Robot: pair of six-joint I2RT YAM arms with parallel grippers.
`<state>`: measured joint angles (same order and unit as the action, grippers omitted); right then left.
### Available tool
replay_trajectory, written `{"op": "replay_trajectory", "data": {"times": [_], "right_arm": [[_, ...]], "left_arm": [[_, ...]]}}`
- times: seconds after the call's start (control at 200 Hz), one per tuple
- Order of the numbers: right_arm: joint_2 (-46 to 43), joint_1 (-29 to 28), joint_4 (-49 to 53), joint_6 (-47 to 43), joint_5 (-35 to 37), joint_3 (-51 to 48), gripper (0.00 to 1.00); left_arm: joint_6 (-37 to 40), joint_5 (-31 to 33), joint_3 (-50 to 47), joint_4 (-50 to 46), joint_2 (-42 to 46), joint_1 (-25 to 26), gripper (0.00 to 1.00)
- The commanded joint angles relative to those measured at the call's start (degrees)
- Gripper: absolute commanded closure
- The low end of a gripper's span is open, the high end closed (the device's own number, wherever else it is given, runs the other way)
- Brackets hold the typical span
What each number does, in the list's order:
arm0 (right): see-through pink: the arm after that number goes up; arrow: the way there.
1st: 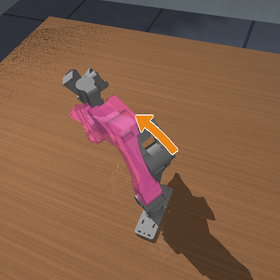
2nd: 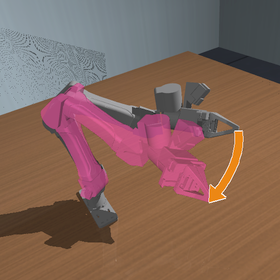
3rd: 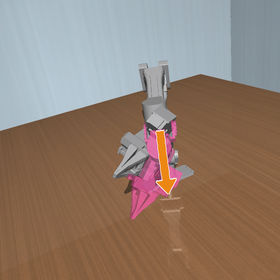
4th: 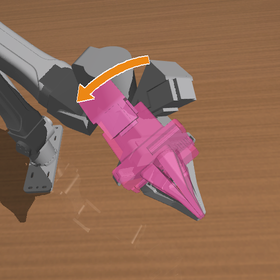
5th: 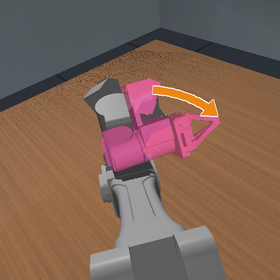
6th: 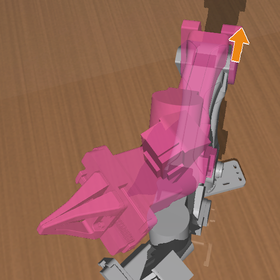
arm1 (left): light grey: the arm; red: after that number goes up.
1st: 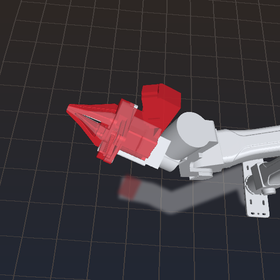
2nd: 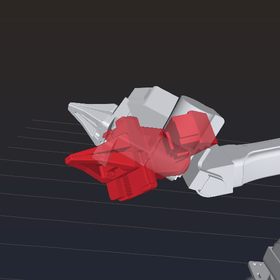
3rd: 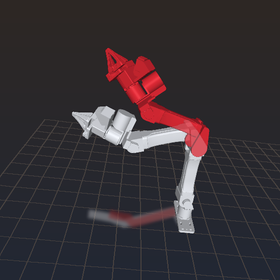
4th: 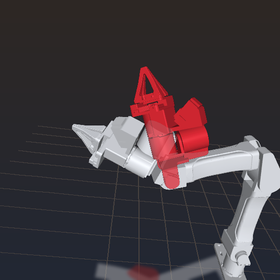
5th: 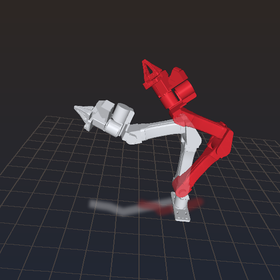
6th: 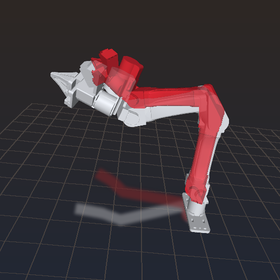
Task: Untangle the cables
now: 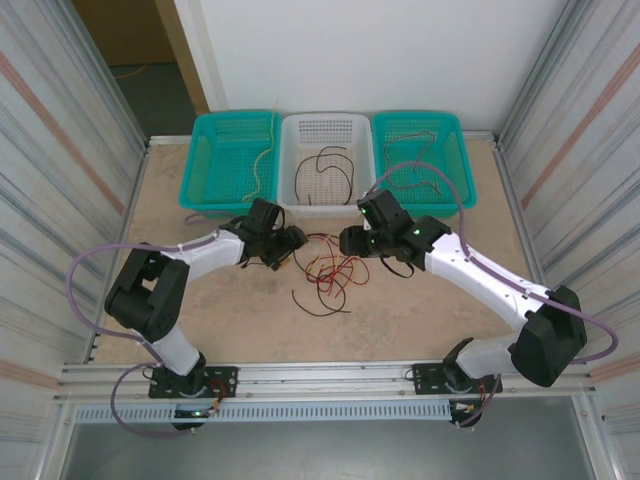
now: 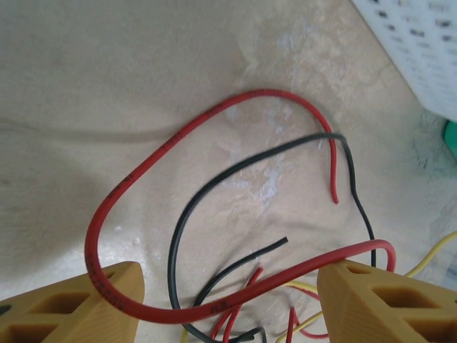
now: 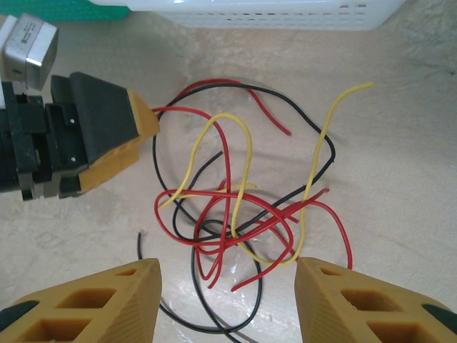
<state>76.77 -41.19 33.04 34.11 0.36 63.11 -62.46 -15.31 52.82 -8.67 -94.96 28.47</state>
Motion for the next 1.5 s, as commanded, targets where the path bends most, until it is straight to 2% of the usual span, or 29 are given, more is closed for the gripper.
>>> {"op": "replay_trajectory", "data": {"times": [0.0, 0.456, 0.772, 0.847, 1.092, 1.242, 1.498], "right_arm": [[-0.38, -0.64, 0.36, 0.87, 0.25, 1.95, 0.48], [1.59, -1.35, -0.08, 0.79, -0.27, 2.82, 0.46], [2.02, -1.30, 0.01, 0.70, -0.01, 2.74, 0.45], [1.89, -1.33, 0.01, 0.61, 0.08, 2.68, 0.45], [2.07, -1.23, 0.10, 0.69, 0.77, 3.06, 0.46], [1.98, -1.19, 0.42, 0.52, 0.96, 3.46, 0.46], [0.45, -1.04, 1.24, 0.52, 1.70, 3.01, 0.45]], "left_arm": [[-0.47, 1.65, 1.39, -0.48, 0.51, -1.54, 0.34], [1.45, 3.64, 3.26, -1.45, 1.51, -2.83, 0.29], [17.87, 12.08, 9.07, -14.53, 2.03, -1.39, 0.33], [19.86, 12.14, 8.78, -16.12, 2.32, -1.87, 0.34], [16.54, 7.10, 3.55, -12.69, 4.69, -2.19, 0.33], [15.00, 4.68, 3.88, -9.72, 2.62, -2.52, 0.34], [14.73, 4.08, 6.41, -7.55, -1.82, -2.80, 0.44]]}}
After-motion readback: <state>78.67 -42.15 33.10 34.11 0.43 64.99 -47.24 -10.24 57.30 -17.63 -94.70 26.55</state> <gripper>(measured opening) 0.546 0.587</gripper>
